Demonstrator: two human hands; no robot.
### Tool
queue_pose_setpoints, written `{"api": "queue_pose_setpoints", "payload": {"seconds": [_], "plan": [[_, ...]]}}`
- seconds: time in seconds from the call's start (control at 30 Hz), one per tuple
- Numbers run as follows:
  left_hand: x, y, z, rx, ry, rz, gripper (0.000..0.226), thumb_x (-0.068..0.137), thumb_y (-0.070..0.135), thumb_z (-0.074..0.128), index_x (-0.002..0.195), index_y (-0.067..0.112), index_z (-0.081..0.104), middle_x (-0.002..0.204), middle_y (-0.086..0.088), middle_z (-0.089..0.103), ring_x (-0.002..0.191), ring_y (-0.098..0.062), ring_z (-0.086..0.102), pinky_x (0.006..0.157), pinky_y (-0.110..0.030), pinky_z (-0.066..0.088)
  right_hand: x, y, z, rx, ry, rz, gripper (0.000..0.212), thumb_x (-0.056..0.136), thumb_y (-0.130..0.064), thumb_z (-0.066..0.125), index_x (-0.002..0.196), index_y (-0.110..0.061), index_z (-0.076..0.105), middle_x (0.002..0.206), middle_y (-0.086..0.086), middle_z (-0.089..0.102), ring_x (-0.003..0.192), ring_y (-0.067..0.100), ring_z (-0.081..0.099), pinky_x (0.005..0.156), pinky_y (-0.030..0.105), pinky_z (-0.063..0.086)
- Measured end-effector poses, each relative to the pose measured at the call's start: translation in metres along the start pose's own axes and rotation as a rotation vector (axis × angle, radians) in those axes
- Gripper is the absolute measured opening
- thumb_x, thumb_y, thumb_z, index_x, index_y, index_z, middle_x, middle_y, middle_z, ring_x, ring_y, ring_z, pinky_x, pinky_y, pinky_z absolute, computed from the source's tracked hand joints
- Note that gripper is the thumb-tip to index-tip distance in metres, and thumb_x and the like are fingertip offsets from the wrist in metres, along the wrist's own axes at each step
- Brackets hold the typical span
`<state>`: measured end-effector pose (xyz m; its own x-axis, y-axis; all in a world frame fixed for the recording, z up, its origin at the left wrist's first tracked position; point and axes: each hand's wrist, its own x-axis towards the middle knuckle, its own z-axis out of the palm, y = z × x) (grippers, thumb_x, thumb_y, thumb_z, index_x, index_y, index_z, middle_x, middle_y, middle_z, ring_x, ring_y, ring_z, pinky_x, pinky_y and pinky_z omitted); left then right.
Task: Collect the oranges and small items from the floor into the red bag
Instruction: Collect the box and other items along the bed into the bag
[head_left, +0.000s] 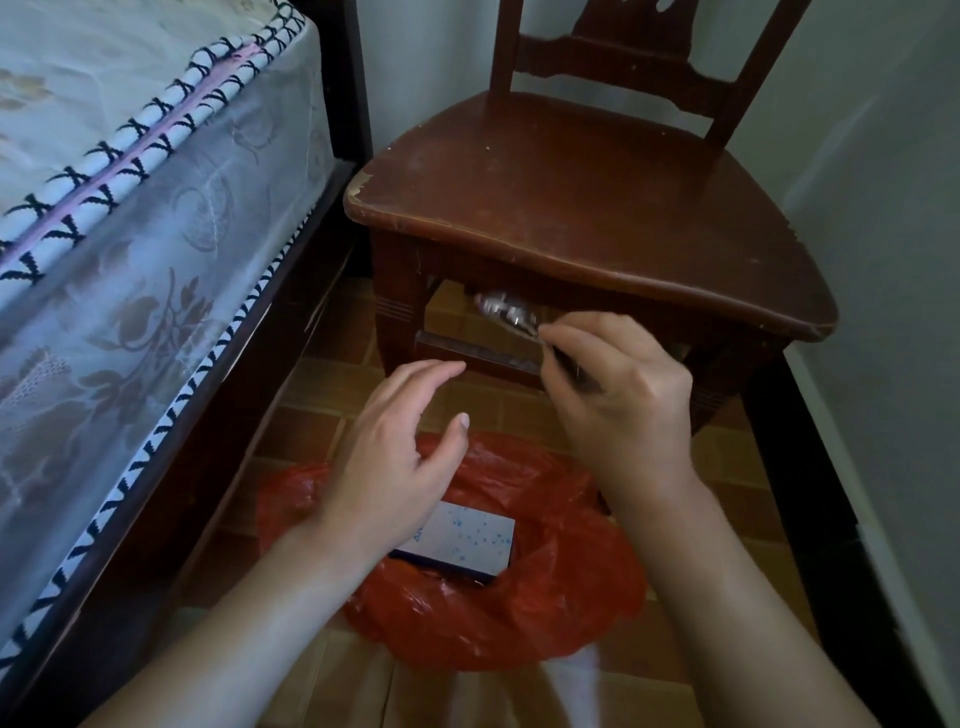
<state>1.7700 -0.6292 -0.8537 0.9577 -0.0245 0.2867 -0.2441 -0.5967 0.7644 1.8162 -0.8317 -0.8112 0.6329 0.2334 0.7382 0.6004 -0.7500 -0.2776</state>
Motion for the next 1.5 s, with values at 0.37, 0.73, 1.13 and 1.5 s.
{"api": "queue_pose_setpoints", "payload": {"seconds": [0.37,0.73,1.13,1.5], "plan": [[-0.033,-0.074,0.031,0.322,-0.304,-0.091,0.047,0.098,0.026,0.061,0.145,0.027,0.053,0.141,0.013,0.05,0.133,-0.01,0.046,0.108,-0.025,0.042,-0.145,0.04,0.052,0.042,-0.367,0.137,0.019,0.08,0.0,0.082,0.097,-0.009,0.079,0.094,0.002,0.073,0.087,0.021,0.069,0.075,0.035,0.058],[-0.05,-0.098,0.026,0.469,-0.417,-0.132,0.051,0.098,0.029,0.061,0.147,0.026,0.051,0.142,0.01,0.05,0.134,-0.012,0.044,0.11,-0.03,0.041,-0.167,0.058,0.143,-0.018,-0.642,0.218,0.011,0.083,-0.004,0.074,0.089,-0.01,0.08,0.086,0.006,0.071,0.079,0.028,0.067,0.064,0.037,0.057],[-0.057,-0.106,0.02,0.453,-0.412,-0.109,0.046,0.099,0.03,0.057,0.144,0.028,0.053,0.139,0.013,0.052,0.13,-0.009,0.045,0.109,-0.028,0.042,-0.193,0.054,0.155,-0.179,-0.811,0.146,0.041,0.071,-0.004,0.079,0.108,-0.021,0.08,0.113,-0.004,0.076,0.102,0.025,0.067,0.084,0.042,0.055],[-0.049,-0.09,0.047,0.435,-0.438,-0.042,0.041,0.097,0.028,0.055,0.138,0.024,0.058,0.134,0.01,0.055,0.125,-0.012,0.047,0.104,-0.031,0.043,-0.179,0.047,0.097,-0.2,-0.597,0.159,0.027,0.071,-0.007,0.077,0.097,-0.017,0.079,0.108,0.0,0.073,0.105,0.027,0.063,0.087,0.044,0.048]]}}
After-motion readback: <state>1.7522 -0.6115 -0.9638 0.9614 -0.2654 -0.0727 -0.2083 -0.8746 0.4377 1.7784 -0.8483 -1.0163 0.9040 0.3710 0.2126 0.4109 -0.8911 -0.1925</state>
